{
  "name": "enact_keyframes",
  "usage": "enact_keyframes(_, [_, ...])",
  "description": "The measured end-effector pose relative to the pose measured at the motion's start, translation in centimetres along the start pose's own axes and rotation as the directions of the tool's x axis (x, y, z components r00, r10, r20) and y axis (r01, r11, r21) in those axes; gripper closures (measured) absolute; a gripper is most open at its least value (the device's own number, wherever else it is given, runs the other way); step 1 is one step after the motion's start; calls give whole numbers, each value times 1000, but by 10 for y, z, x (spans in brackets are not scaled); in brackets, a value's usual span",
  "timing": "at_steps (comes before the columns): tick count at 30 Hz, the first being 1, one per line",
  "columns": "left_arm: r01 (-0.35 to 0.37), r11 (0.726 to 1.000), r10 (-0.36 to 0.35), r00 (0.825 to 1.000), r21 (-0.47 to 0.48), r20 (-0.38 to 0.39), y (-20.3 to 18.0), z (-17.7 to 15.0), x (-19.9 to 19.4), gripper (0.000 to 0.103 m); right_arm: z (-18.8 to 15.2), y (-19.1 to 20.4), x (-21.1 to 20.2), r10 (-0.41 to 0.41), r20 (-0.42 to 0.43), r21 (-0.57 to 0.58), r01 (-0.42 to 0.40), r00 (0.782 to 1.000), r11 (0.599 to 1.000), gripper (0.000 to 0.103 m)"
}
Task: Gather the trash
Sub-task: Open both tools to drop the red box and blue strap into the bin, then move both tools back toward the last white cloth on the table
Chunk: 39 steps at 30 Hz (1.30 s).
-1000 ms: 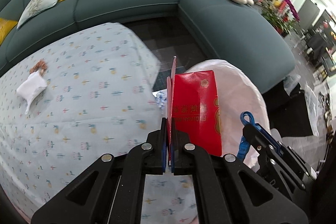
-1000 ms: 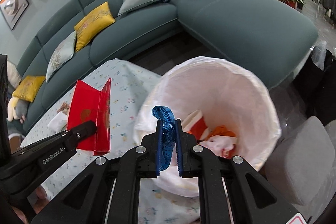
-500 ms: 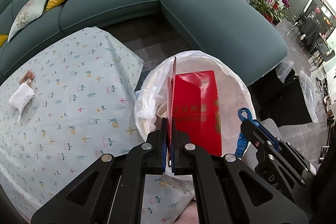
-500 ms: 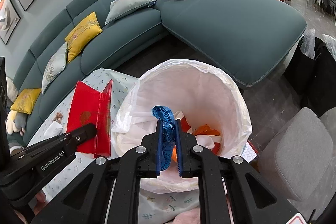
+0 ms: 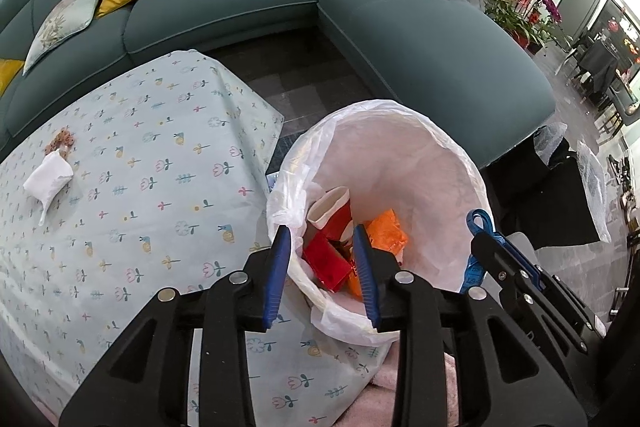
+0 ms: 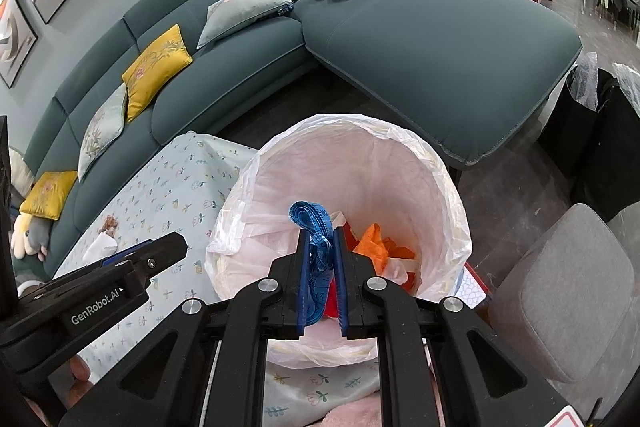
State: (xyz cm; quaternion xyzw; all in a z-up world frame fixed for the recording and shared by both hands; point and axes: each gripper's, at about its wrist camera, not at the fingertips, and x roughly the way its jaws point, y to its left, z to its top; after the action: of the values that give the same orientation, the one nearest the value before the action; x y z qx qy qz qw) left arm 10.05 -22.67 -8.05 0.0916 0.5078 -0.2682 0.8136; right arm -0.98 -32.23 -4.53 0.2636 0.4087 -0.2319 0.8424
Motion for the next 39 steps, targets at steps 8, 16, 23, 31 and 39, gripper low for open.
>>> enact_keyframes(8, [-6, 999, 7, 1000, -31, 2, 14, -3, -2, 62, 1, 13, 2, 1, 3, -25, -1, 1000, 1000, 77])
enact_keyframes(16, [-11, 997, 11, 1000, -70, 7, 37, -3, -6, 59, 1, 28, 4, -1, 3, -56, 1, 1000, 998, 71])
enact_keyframes(23, [-16, 994, 17, 1000, -106, 14, 60, -7, -14, 59, -5, 54, 4, 1, -11, -104, -2, 1000, 995, 69])
enact_keyframes(31, [-32, 986, 36, 999, -162, 23, 100, -13, -25, 59, -12, 91, 3, 12, -20, -168, -15, 1000, 986, 65])
enact_keyframes(39, [-56, 970, 64, 997, -237, 30, 150, -24, -38, 59, -24, 136, 4, 30, -36, -248, -38, 999, 968, 60])
